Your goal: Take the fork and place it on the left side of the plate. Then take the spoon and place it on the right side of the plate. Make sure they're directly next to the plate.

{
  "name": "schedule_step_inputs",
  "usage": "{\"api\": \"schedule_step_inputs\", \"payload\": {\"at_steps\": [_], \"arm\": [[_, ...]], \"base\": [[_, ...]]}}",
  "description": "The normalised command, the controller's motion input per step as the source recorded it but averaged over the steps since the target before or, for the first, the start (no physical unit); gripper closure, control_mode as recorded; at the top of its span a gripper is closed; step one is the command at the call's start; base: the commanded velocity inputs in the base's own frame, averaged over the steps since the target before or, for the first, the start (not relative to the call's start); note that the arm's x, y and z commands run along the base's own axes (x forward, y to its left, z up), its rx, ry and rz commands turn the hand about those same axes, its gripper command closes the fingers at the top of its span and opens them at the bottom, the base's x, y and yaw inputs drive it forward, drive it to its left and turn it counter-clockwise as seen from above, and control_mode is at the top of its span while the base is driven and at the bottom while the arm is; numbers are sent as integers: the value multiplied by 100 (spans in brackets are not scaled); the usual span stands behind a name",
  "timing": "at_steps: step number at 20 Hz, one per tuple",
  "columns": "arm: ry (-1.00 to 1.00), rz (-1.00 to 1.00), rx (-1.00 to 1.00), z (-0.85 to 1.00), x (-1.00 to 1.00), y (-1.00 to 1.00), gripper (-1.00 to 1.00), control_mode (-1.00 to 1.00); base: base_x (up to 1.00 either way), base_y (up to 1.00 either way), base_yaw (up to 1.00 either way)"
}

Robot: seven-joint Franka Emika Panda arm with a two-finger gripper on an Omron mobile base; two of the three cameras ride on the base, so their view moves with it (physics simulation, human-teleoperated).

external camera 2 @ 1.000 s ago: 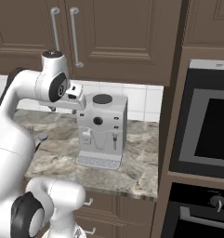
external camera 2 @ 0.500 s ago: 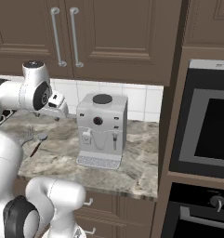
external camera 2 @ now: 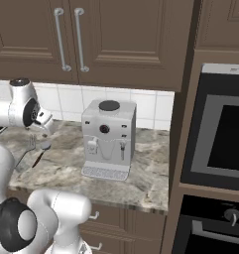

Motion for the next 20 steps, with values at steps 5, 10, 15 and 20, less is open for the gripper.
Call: {"api": "schedule_step_inputs", "payload": {"at_steps": [5, 10, 15, 20], "arm": [[6, -10, 7, -45, 23, 53, -100, -100], [0, -8, 0, -44, 21, 57, -100, -100], [0, 0, 0, -34, 7, 54, -100, -100], [0, 0, 1, -32, 7, 36, -100, -100]], "base": [[0, 0, 0], [0, 0, 0], [0, 0, 0], [0, 0, 0]]}}
